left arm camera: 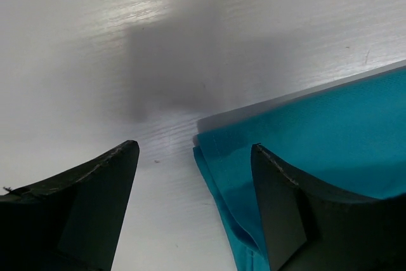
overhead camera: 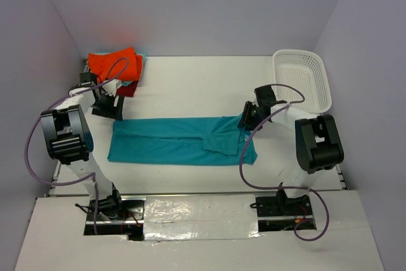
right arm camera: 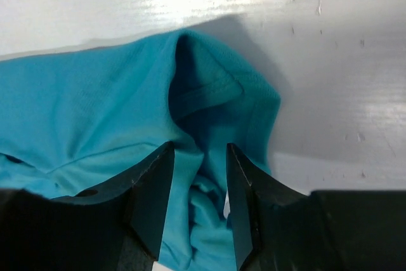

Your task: Fold and stack the t-shirts

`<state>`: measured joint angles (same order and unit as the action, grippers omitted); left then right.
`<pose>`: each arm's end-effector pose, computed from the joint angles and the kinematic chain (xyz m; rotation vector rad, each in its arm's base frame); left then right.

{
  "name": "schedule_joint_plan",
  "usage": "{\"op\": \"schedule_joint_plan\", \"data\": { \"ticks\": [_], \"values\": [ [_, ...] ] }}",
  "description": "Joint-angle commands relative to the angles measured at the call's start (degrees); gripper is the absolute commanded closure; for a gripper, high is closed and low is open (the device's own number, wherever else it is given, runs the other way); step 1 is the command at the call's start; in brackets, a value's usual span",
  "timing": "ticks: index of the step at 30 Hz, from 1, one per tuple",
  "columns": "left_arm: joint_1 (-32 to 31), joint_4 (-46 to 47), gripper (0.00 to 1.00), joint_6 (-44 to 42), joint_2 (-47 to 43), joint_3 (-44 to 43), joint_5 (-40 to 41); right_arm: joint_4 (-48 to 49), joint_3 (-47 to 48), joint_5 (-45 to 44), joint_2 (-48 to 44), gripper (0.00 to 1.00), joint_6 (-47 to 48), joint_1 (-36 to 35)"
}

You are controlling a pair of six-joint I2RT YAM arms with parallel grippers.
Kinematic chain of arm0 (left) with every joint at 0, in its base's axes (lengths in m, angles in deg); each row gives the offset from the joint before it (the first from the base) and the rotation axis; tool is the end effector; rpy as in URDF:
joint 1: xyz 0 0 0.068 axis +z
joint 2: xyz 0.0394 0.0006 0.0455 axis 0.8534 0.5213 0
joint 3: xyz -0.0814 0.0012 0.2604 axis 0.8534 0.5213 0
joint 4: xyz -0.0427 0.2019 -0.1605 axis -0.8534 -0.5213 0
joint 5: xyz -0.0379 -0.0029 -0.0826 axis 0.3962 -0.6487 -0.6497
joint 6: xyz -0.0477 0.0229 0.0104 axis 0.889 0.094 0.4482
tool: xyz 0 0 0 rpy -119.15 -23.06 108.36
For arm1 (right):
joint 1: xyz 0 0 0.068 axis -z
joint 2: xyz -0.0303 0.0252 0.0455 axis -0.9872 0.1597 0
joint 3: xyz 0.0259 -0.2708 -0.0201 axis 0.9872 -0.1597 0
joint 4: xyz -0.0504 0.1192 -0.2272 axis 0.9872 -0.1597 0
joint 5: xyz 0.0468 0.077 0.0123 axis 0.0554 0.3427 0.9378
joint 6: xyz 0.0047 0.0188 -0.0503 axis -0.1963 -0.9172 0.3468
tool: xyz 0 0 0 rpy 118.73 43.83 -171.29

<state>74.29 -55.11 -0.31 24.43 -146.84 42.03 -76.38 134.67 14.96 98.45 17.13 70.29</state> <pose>0.3649 0.0950 0.1932 0.1854 2.6286 -0.0621 0.3085 0.0650 0.1636 0.2920 2.6615 0.4952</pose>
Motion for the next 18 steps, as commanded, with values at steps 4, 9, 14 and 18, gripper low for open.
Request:
{"op": "schedule_joint_plan", "data": {
  "ticks": [4,9,14,18],
  "values": [
    [0.5,0.7,0.22,-1.3,1.0,1.1,-7.5,4.7,3.1,2.9,4.2,0.61,1.1,-0.3],
    [0.5,0.8,0.49,-1.5,1.4,2.4,-9.3,6.4,3.1,3.3,3.7,0.85,0.0,-0.4],
    [0.4,0.4,1.0,-1.5,1.5,2.9,-9.1,2.9,2.0,-0.7,0.6,1.0,0.8,-0.2],
    [1.0,1.7,1.0,-1.4,0.2,5.2,-5.6,-1.9,-0.3,-1.1,-2.9,1.0,-1.0,1.5]
  ]
}}
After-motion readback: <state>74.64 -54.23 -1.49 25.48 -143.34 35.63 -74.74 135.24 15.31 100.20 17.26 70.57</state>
